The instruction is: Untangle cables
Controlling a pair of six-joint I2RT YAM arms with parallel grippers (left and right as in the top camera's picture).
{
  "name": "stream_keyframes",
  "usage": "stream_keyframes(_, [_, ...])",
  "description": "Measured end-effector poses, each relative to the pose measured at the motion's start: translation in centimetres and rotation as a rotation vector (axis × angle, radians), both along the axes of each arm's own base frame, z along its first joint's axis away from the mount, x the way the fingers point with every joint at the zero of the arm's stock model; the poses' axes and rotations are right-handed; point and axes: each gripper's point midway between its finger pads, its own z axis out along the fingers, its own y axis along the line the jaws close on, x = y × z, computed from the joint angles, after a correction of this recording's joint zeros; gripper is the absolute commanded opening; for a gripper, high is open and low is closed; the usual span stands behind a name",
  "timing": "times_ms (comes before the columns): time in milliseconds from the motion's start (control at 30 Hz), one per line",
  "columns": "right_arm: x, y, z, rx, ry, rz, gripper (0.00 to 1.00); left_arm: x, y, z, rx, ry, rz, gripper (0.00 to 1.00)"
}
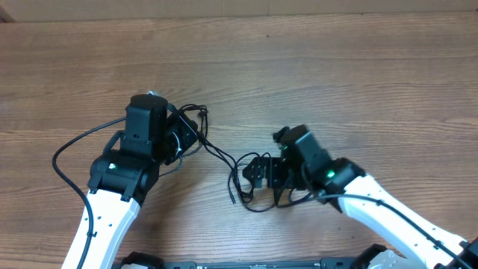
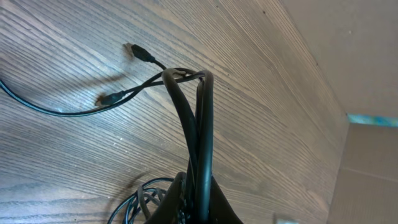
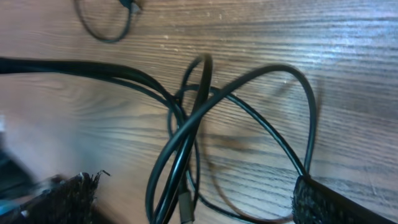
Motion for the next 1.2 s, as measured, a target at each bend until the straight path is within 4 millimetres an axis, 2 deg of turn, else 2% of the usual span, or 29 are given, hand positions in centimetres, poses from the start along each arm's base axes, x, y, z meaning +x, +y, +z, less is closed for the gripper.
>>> stream_keyframes(67, [0.0,-0.5,-0.7,-0.073,-0.024,-0.033,0.99,0.0,-0.1,0.0,-0.003,0.001,-0.003,0.04])
stream_keyframes(167, [0.8,-2.5,-1.9,-0.208,-0.070,-0.116,0.88,-0.1,-0.3,0.0,-0.015,0.004,-0.015,0.04])
stream_keyframes(233, [1.8,-4.0,-2.6,-0.291,-0.102,-0.173,0.75,-0.2,-0.5,0.0,-0.021,0.007,-0.022,0.04])
stream_keyframes(333, [3.0,-6.0,-3.5,-0.404,-0.147,-0.246,0.50,-0.4,-0.7,0.1,-0.027,0.008,-0.040,0.05])
stream_keyframes(433, [4.3,-8.2,-3.4,-0.487,-0.201,-0.328,0.36,-0.5,-0.8,0.4,-0.010,-0.015,-0.075,0.04])
stream_keyframes(467, [4.8,-8.9,-3.2,-0.505,-0.216,-0.352,0.35,-0.6,-0.8,0.6,-0.003,-0.026,-0.084,0.04])
stream_keyframes(567, [6.2,-11.6,-2.8,-0.548,-0.234,-0.448,0.35,-0.7,0.1,1.9,0.021,-0.084,-0.096,0.04])
stream_keyframes(767, [8.1,-18.2,-2.7,-0.593,-0.183,-0.662,0.35,-0.8,4.3,6.2,0.045,-0.234,0.006,0.04])
stream_keyframes(900, [8.4,-21.5,-3.1,-0.573,-0.119,-0.765,0.39,-0.8,7.2,7.5,0.077,-0.273,0.099,0.04])
stream_keyframes(1033, [8.3,-22.1,-3.6,-0.506,-0.055,-0.791,0.58,-1.0,8.2,6.2,0.088,-0.215,0.130,0.04])
stream_keyframes(1200, [8.0,-19.8,-4.1,-0.385,0.010,-0.731,0.76,-0.3,6.8,3.8,0.053,-0.117,0.073,0.04])
